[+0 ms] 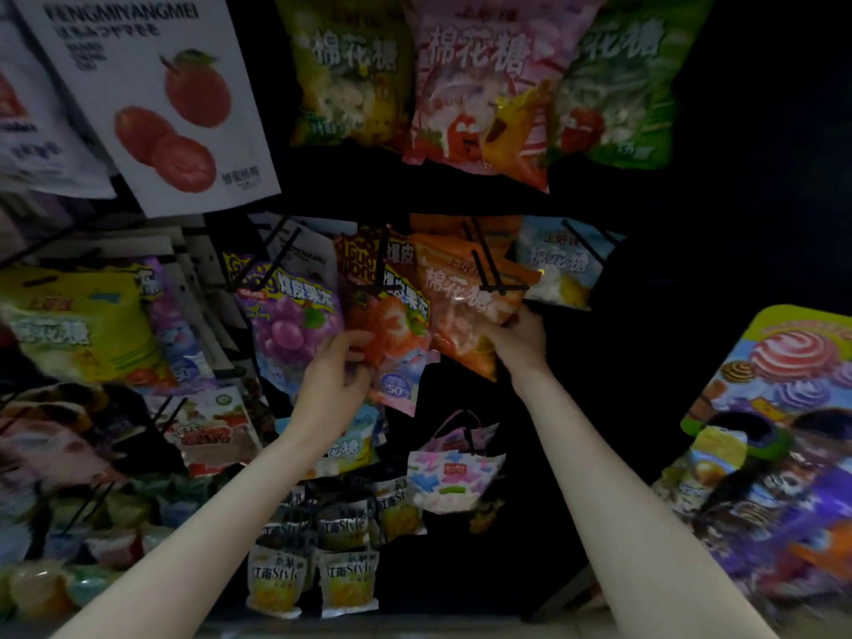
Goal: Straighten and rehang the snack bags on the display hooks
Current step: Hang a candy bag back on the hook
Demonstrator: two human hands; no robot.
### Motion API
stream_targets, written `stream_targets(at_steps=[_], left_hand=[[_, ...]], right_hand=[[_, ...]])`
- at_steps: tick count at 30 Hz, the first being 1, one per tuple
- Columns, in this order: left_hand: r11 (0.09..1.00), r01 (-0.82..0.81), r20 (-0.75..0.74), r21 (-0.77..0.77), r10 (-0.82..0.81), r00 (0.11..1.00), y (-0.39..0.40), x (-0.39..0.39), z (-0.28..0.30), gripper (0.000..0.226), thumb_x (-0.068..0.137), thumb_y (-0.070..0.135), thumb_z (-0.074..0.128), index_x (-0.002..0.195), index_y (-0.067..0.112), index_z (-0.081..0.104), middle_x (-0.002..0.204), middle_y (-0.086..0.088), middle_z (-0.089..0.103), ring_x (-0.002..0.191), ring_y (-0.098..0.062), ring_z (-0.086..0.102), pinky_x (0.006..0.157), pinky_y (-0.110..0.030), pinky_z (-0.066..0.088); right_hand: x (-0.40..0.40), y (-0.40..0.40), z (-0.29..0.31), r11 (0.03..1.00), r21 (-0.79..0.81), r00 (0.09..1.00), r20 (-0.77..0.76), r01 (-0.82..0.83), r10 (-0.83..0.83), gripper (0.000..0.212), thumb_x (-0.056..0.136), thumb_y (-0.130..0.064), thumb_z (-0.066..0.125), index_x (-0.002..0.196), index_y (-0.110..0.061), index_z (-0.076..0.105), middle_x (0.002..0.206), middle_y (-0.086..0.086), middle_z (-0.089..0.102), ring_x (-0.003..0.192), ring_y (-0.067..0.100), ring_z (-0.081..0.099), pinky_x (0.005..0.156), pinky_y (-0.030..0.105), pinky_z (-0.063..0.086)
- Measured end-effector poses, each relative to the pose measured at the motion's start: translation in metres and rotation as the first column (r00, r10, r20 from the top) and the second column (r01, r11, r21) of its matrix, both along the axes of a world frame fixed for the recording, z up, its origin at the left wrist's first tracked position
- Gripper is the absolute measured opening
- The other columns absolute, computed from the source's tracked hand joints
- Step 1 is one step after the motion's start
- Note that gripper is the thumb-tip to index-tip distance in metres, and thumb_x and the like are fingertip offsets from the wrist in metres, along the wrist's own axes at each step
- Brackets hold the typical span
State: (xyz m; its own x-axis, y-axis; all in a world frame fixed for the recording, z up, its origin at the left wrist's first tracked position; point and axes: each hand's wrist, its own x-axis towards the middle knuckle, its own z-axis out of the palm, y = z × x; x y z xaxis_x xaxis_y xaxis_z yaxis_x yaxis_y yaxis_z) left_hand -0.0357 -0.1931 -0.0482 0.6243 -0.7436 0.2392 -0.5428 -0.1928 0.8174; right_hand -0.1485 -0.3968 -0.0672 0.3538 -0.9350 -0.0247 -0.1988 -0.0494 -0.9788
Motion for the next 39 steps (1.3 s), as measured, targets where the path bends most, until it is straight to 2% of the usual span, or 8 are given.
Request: stream_targets(at_steps=[7,11,16,21,26,31,35,39], left_hand=[[0.997,-0.059,0.113,0.043,0.054,0.992,0.014,0.000,-0.010,0.036,0.092,0.002,0.047,0.127,0.010,0.047,0.126,-0.006,0.045,0.109,-0.018,0.049,0.080,-0.026,0.043],[0.992,-0.102,0.069,0.073,0.097,0.993,0.038,0.016,-0.022,0.033,0.093,0.004,0.048,0.126,0.011,0.049,0.125,-0.006,0.048,0.106,-0.015,0.052,0.080,-0.020,0.039],[0.980,-0.177,0.086,0.090,0.169,0.982,0.064,0.046,-0.019,0.031,0.093,0.004,0.047,0.122,0.011,0.050,0.117,-0.001,0.047,0.108,-0.020,0.051,0.079,-0.025,0.041],[0.979,-0.181,0.109,0.088,0.172,0.979,0.103,0.075,-0.008,0.033,0.092,0.003,0.047,0.124,0.011,0.049,0.127,-0.007,0.049,0.107,-0.015,0.051,0.077,-0.022,0.040],[0.989,-0.126,0.070,0.073,0.121,0.990,0.152,0.110,0.000,0.036,0.094,0.003,0.046,0.128,0.012,0.045,0.126,-0.006,0.049,0.102,-0.015,0.055,0.078,-0.031,0.049],[0.999,-0.018,-0.039,0.046,0.020,0.999,0.181,0.137,-0.001,0.036,0.094,0.003,0.046,0.130,0.005,0.043,0.126,-0.012,0.051,0.103,-0.026,0.057,0.087,-0.046,0.049],[0.998,-0.013,-0.077,0.063,0.018,0.997,0.171,0.142,-0.017,0.032,0.094,0.005,0.047,0.126,0.009,0.043,0.113,-0.003,0.054,0.080,0.000,0.054,0.060,-0.010,0.043],[0.992,0.040,-0.136,0.117,-0.023,0.990,0.149,0.134,-0.040,0.037,0.094,0.005,0.047,0.130,0.009,0.041,0.122,-0.006,0.052,0.085,-0.010,0.054,0.060,-0.012,0.041]], right_hand=[[-0.013,0.015,0.013,0.922,-0.238,0.938,-0.091,0.305,-0.333,0.044,0.085,-0.007,0.062,0.126,-0.006,0.046,0.125,0.016,0.046,0.112,0.033,0.052,0.092,0.036,0.043],[-0.008,0.084,-0.001,0.957,-0.273,0.994,-0.013,0.100,-0.108,0.029,0.090,-0.008,0.056,0.118,-0.006,0.049,0.097,0.003,0.053,0.084,0.018,0.056,0.065,0.016,0.038],[0.048,0.127,0.010,0.865,-0.278,0.907,-0.172,-0.418,0.383,0.054,0.088,-0.021,0.064,0.135,-0.011,0.038,0.128,-0.006,0.044,0.119,0.015,0.044,0.098,0.030,0.041],[0.108,0.131,0.023,0.915,-0.157,0.928,-0.063,-0.371,0.366,0.071,0.082,-0.022,0.071,0.141,-0.011,0.033,0.133,-0.001,0.046,0.121,0.015,0.046,0.100,0.033,0.040],[0.140,0.148,0.022,0.970,-0.171,0.983,0.033,-0.174,0.182,0.005,0.086,-0.014,0.064,0.084,-0.012,0.061,0.083,0.006,0.063,0.079,0.018,0.057,0.068,0.028,0.042],[0.127,0.166,0.025,0.931,-0.341,0.991,-0.083,-0.130,0.108,0.042,0.093,-0.017,0.055,0.055,-0.017,0.038,0.053,-0.001,0.036,0.052,0.013,0.033,0.054,0.031,0.021],[0.105,0.169,0.041,0.914,-0.386,0.991,-0.095,-0.123,0.093,0.037,0.094,-0.017,0.055,0.058,-0.015,0.045,0.055,0.001,0.043,0.051,0.004,0.037,0.051,0.026,0.025],[0.086,0.175,0.053,0.834,-0.500,0.969,-0.191,-0.235,0.159,0.042,0.091,-0.024,0.059,0.056,-0.007,0.043,0.052,0.004,0.035,0.048,0.007,0.030,0.052,0.031,0.020]])
